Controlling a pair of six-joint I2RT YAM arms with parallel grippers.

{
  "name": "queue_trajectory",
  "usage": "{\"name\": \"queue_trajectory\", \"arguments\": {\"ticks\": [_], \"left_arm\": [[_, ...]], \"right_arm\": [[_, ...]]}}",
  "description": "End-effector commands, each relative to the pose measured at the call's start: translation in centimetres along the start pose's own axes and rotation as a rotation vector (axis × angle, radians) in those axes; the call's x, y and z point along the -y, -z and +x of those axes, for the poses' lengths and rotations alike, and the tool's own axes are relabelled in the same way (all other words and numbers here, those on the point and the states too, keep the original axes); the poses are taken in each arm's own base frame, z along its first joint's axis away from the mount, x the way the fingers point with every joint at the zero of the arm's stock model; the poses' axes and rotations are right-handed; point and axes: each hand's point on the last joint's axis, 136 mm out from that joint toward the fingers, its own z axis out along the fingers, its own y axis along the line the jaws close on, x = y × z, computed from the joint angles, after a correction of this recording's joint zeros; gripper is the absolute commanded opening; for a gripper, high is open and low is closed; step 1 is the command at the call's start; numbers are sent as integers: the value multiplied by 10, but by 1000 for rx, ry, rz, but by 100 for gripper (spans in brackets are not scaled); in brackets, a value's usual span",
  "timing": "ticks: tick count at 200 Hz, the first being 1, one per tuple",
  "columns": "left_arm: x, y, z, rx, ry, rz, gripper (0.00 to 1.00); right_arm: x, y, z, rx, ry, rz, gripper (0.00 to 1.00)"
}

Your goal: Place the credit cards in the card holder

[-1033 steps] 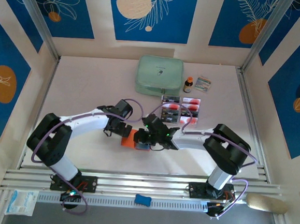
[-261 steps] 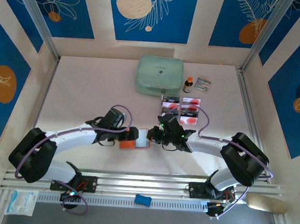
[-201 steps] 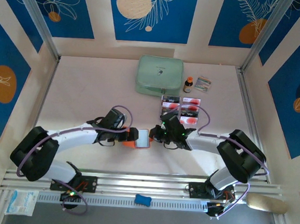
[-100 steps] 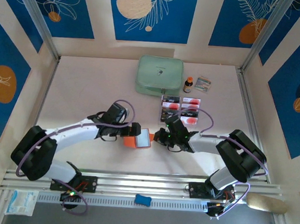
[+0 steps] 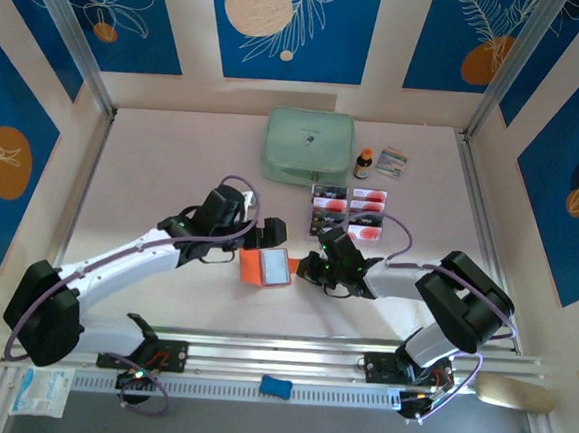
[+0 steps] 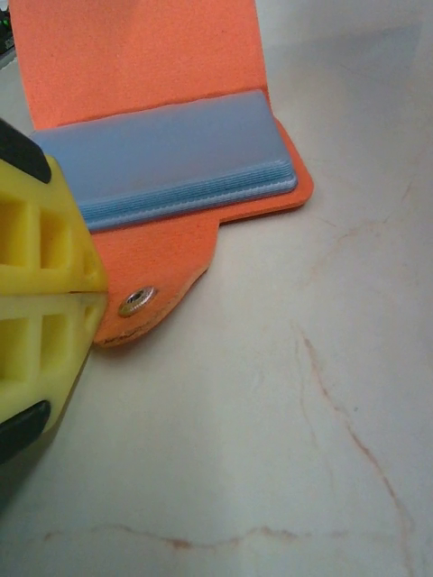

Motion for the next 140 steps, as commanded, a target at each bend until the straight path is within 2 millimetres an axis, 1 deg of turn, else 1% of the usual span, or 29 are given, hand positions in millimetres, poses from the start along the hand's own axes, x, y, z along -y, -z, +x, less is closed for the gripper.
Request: {"name": "queue_trajectory", "arguments": {"ticks": [1,23,40,56,94,140], "left_arm": [[24,-4,5,-3,32,80,100],[11,-18,25,-28,55,62,100],[-7,-26,37,-36,76,31,100],[-23,-30,44,-38,60,-12,100],[-50,-34,51,-50,-17,-112,100],[-71,-38,57,-64,-109,-191,100]], "right_arm": [[5,-2,7,-18,-10,11,0],[2,-1,6,-15,-10,5,0],[-2,0,5,-14,-9,-5,0],[-7,2,4,-15,-6,-17,0],[-21,12,1,-2,8,-46,0],[-41,26,-12,42,15,-78,0]]}}
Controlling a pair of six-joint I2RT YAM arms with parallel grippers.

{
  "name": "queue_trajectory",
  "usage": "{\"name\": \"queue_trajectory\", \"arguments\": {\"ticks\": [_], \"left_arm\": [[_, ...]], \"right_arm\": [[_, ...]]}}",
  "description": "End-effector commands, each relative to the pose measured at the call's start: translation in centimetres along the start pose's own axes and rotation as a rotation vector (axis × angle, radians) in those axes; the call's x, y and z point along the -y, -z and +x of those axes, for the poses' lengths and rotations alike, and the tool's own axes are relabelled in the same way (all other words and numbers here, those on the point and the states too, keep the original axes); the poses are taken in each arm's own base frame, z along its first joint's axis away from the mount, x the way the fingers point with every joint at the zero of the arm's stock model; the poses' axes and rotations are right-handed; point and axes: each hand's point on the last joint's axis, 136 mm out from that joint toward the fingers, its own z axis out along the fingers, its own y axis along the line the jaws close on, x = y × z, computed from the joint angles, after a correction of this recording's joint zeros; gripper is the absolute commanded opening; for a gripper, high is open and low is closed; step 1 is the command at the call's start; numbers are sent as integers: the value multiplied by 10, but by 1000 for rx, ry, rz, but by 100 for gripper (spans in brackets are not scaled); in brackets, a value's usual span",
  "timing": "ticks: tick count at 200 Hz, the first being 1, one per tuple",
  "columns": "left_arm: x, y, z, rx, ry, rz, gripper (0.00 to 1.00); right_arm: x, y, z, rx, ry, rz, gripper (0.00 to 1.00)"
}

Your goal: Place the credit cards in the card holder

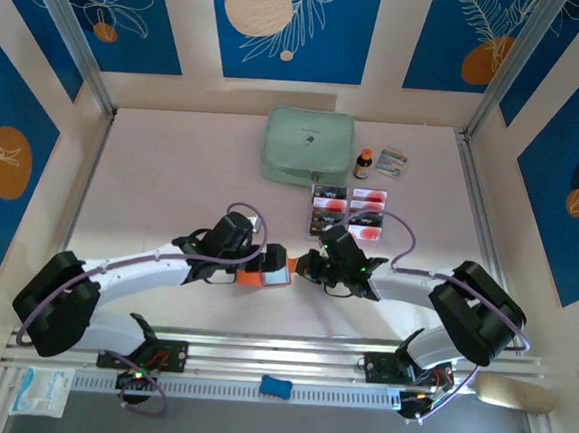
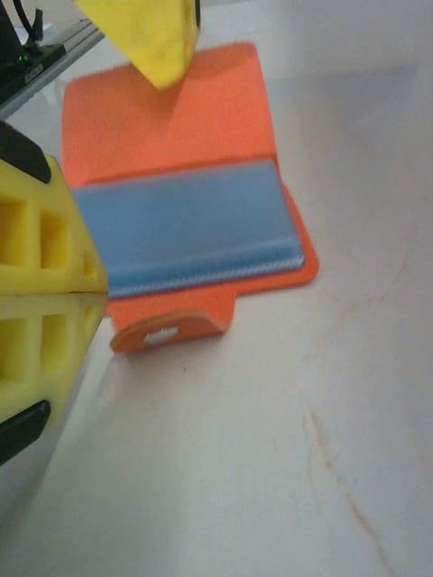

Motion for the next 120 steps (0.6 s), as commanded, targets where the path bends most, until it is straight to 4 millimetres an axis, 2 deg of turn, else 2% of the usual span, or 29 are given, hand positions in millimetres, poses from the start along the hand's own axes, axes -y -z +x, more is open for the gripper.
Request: {"name": "queue_trajectory", "arguments": {"ticks": [1,54,120], "left_arm": [[-23,-6,8,-14,-73,-86,100],[-33,-8,10,-12,-143,-123,100],[-41,-10,12,-22,-189,-150,100]], "right_arm": [[-19,8,-9,23,4,-25,0],[-35,10,-22,42,21,-35,0],[-23,-10,-26,19,-1,4,0]]}}
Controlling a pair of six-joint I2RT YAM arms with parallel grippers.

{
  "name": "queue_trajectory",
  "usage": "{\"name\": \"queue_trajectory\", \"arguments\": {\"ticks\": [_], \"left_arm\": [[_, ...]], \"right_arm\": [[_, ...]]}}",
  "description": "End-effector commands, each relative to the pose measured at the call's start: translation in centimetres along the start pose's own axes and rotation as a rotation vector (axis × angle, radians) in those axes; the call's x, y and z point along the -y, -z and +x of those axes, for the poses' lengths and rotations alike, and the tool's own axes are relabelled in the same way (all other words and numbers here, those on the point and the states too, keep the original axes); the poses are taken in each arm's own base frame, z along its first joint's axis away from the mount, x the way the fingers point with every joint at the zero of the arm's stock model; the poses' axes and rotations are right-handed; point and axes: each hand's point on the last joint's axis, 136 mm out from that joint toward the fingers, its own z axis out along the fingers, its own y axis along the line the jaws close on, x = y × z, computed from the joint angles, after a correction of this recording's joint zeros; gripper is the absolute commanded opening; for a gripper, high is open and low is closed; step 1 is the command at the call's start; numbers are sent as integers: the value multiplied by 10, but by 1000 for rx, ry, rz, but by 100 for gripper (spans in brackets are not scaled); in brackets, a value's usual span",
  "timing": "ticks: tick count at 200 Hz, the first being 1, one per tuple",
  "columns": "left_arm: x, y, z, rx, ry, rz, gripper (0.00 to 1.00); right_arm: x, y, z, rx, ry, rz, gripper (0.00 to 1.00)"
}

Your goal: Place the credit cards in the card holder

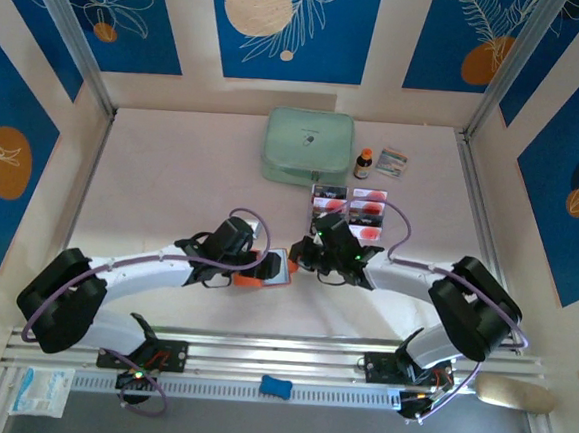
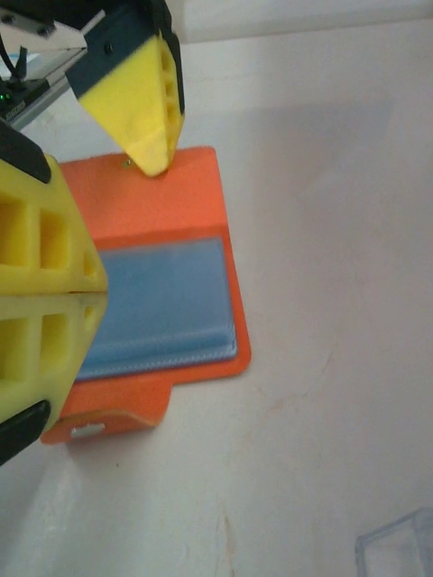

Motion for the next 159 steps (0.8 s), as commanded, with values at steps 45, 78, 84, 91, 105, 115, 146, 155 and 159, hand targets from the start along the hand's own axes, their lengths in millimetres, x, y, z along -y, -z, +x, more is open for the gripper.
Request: {"name": "queue_trajectory", "arguments": {"ticks": [45,78,84,91,105,115,146,155,159], "left_arm": [[-16,-10,11,-35,-39,-54,100],[-19,-15,14,-50,-47,-67,100],[-20,-16,15,-52,-49,-71,100],[-20,-17,15,-55,-53,-74,100],[-23,-19,16,-60,-59,-87,100],[-24,-20,15,-61,-64,-95,100],[-28,-22,13,-69,-85,-118,100],[-29,-22,12,-71,-91,-123,100],[-29,-23,11,-70,-94,-125,100]], "right_arm": [[26,-12,-5,-5,-29,62,0],[42,-13,0,-12,-52,92,0],[45,-14,1,-16,-56,97,0],[48,-14,3,-20,-61,103,0],[55,-16,8,-28,-75,113,0],[60,-16,11,-33,-84,119,0],[70,-14,22,-46,-108,126,0],[71,-13,25,-49,-111,128,0],[71,-13,25,-48,-113,127,0]]}}
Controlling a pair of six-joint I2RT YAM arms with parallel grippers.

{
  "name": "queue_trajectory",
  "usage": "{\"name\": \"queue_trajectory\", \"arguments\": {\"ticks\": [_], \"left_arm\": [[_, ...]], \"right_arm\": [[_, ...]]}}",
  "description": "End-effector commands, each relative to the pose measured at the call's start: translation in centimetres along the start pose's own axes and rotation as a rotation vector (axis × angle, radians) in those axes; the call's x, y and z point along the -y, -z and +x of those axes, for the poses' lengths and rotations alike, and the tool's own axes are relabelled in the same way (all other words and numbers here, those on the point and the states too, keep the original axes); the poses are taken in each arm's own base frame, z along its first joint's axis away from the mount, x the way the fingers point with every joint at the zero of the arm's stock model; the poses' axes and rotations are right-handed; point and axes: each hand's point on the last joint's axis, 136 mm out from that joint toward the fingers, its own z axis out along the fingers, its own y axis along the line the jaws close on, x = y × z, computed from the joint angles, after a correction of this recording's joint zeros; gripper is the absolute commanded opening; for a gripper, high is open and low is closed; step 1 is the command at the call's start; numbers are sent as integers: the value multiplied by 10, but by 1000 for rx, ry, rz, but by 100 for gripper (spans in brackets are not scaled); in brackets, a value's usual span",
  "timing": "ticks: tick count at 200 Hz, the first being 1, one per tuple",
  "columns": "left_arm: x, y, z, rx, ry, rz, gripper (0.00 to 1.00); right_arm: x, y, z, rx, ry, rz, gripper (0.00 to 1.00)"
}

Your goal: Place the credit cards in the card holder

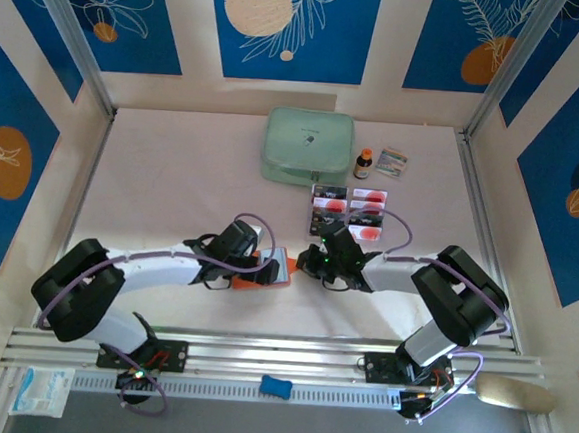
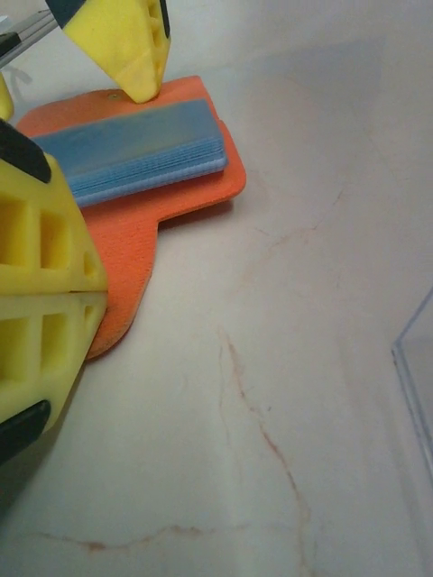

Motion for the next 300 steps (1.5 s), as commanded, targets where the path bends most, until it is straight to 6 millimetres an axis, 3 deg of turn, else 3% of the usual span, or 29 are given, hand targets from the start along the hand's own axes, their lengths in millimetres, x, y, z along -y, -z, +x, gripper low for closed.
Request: {"name": "queue_trajectory", "arguments": {"ticks": [1,49,132,239,300], "left_arm": [[-11,-4,-2,-15,-30,-53,100],[-18,-8,-13,-24,-61,-78,100],[-12,1,-12,9,16,-22,100],[-15,7,-12,61,40,-8,100],[-18,8,-13,70,44,-19,100]], "right_arm": [[26,0,17,-39,-44,67,0],[12,9,22,-38,-25,35,0],[-49,25,-3,-14,82,-53,0],[-70,-15,-13,-96,106,-58,0],[-57,-35,-11,-140,106,-9,0]]}}
